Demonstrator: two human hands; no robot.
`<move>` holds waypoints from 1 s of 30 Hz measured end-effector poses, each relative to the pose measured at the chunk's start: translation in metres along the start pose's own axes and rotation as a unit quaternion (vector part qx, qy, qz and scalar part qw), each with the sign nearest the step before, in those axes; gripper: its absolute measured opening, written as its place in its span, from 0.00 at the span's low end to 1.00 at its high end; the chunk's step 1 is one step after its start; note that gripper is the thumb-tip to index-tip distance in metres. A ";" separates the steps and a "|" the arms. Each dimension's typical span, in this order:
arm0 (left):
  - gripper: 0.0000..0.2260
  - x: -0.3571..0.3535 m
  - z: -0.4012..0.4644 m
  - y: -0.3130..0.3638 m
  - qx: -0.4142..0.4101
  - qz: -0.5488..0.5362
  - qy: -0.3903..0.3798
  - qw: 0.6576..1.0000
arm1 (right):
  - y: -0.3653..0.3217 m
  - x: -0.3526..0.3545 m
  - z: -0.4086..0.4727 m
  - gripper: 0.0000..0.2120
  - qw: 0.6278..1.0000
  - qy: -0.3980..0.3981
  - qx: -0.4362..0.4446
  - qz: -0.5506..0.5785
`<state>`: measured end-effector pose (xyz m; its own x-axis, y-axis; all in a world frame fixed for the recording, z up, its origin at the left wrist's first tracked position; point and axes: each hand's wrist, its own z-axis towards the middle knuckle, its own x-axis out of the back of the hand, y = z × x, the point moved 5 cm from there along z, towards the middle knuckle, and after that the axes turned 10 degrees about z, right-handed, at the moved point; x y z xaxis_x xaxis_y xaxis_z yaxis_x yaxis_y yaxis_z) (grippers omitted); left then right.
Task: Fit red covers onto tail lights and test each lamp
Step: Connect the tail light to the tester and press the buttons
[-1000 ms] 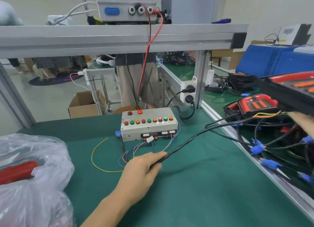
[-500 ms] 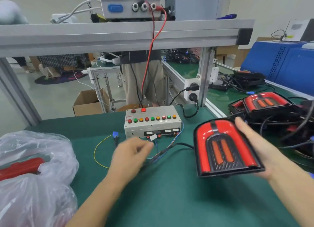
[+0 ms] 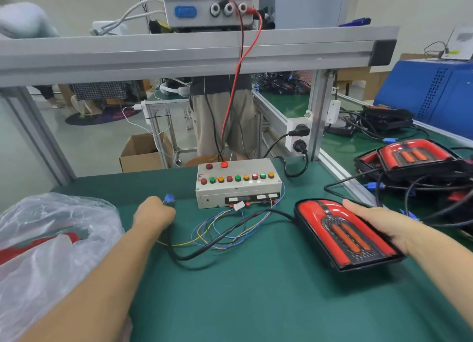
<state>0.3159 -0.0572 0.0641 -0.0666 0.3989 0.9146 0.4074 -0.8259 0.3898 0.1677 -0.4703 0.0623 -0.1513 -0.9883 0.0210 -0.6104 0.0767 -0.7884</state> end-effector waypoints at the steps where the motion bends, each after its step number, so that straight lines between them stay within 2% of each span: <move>1: 0.07 0.002 0.002 -0.004 0.015 -0.073 -0.003 0.997 | -0.010 0.004 0.001 0.27 0.999 0.028 0.027 -0.016; 2: 0.06 0.005 0.002 -0.007 0.030 -0.158 -0.001 0.987 | -0.024 0.018 0.002 0.26 0.993 0.081 0.071 -0.054; 4: 0.06 0.021 -0.002 -0.008 0.029 -0.311 0.039 0.949 | -0.033 0.019 0.006 0.27 0.973 0.140 0.096 -0.157; 6: 0.11 0.044 -0.019 -0.003 -0.024 -0.406 0.115 0.906 | -0.042 0.014 0.002 0.31 0.932 0.183 0.140 -0.280; 8: 0.14 0.066 -0.052 0.007 -0.140 -0.408 0.217 0.876 | -0.057 0.004 -0.009 0.30 0.860 0.227 0.198 -0.412; 10: 0.13 0.078 -0.096 0.025 -0.290 -0.310 0.311 0.850 | -0.068 -0.024 -0.028 0.24 0.821 0.236 0.325 -0.406; 12: 0.12 0.068 -0.134 0.046 -0.425 -0.217 0.339 0.811 | -0.076 -0.056 -0.053 0.18 0.798 0.161 0.488 -0.316; 14: 0.15 0.050 -0.159 0.064 -0.505 -0.178 0.292 0.793 | -0.076 -0.092 -0.083 0.17 0.754 0.037 0.595 -0.274; 15: 0.16 0.042 -0.167 0.071 -0.525 -0.174 0.271 0.788 | -0.073 -0.107 -0.095 0.19 0.723 -0.017 0.628 -0.289; 17: 0.13 0.033 -0.180 0.081 -0.542 -0.195 0.237 0.783 | -0.065 -0.129 -0.112 0.20 0.648 -0.078 0.678 -0.339; 18: 0.13 0.032 -0.185 0.085 -0.544 -0.223 0.219 0.778 | -0.063 -0.135 -0.118 0.19 0.621 -0.092 0.695 -0.351; 19: 0.13 0.032 -0.189 0.088 -0.546 -0.256 0.200 0.773 | -0.063 -0.136 -0.121 0.19 0.610 -0.102 0.705 -0.347; 21: 0.12 0.035 -0.199 0.096 -0.557 -0.303 0.166 0.756 | -0.065 -0.131 -0.125 0.16 0.629 -0.115 0.705 -0.306; 23: 0.10 0.041 -0.205 0.103 -0.575 -0.327 0.133 0.738 | -0.071 -0.117 -0.127 0.13 0.689 -0.127 0.677 -0.225; 25: 0.14 0.048 -0.190 0.103 -0.524 -0.383 0.101 0.754 | -0.080 -0.098 -0.126 0.13 0.744 -0.134 0.641 -0.132; 27: 0.17 0.054 -0.153 0.091 -0.401 -0.417 0.133 0.805 | -0.089 -0.078 -0.121 0.14 0.758 -0.071 0.637 -0.120; 28: 0.16 0.053 -0.133 0.084 -0.341 -0.380 0.156 0.845 | -0.092 -0.069 -0.116 0.14 0.759 -0.029 0.638 -0.128; 30: 0.13 0.038 -0.104 0.079 -0.273 -0.230 0.153 0.921 | -0.097 -0.058 -0.106 0.18 0.762 0.037 0.636 -0.118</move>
<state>0.2504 -0.1489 0.1411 -0.4057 0.6953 0.5933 -0.2424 -0.7077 0.6636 0.1532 -0.4064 0.2023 -0.2256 -0.9413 0.2513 0.6135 -0.3376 -0.7139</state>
